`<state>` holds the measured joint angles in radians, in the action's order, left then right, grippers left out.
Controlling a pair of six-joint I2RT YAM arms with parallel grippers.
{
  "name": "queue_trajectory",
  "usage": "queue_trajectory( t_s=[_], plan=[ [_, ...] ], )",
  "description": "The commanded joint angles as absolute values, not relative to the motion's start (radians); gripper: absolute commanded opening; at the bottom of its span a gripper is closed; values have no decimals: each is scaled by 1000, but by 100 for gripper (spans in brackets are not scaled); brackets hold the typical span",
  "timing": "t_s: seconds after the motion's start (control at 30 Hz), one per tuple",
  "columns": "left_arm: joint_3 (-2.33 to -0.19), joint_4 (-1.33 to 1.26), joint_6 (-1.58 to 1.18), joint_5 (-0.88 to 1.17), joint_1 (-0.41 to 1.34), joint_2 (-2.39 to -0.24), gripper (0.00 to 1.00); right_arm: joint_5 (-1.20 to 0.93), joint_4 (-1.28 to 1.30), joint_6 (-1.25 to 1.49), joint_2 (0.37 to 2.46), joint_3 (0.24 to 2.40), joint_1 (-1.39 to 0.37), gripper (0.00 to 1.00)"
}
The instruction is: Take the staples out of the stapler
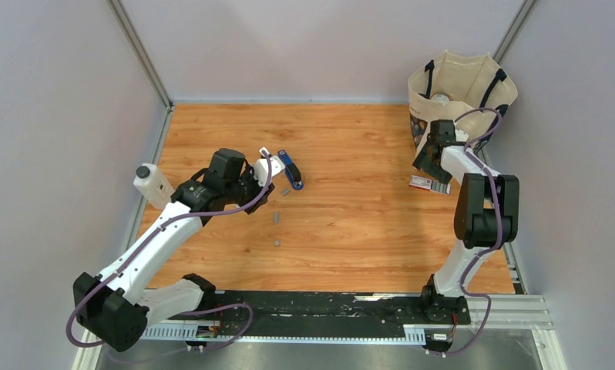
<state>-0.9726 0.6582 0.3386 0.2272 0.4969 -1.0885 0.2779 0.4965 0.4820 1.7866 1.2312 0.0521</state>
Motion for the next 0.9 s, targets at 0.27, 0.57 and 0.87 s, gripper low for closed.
queue_trajectory(
  t_s=[0.27, 0.57, 0.87],
  plan=[
    [-1008, 681, 356, 218, 494, -1100, 40, 292, 460, 495, 1899, 1318, 118, 71],
    [-989, 667, 353, 219, 495, -1108, 40, 287, 471, 495, 1922, 1328, 121, 67],
    [-974, 658, 350, 224, 494, -1106, 40, 278, 448, 494, 1896, 1279, 123, 67]
  ],
)
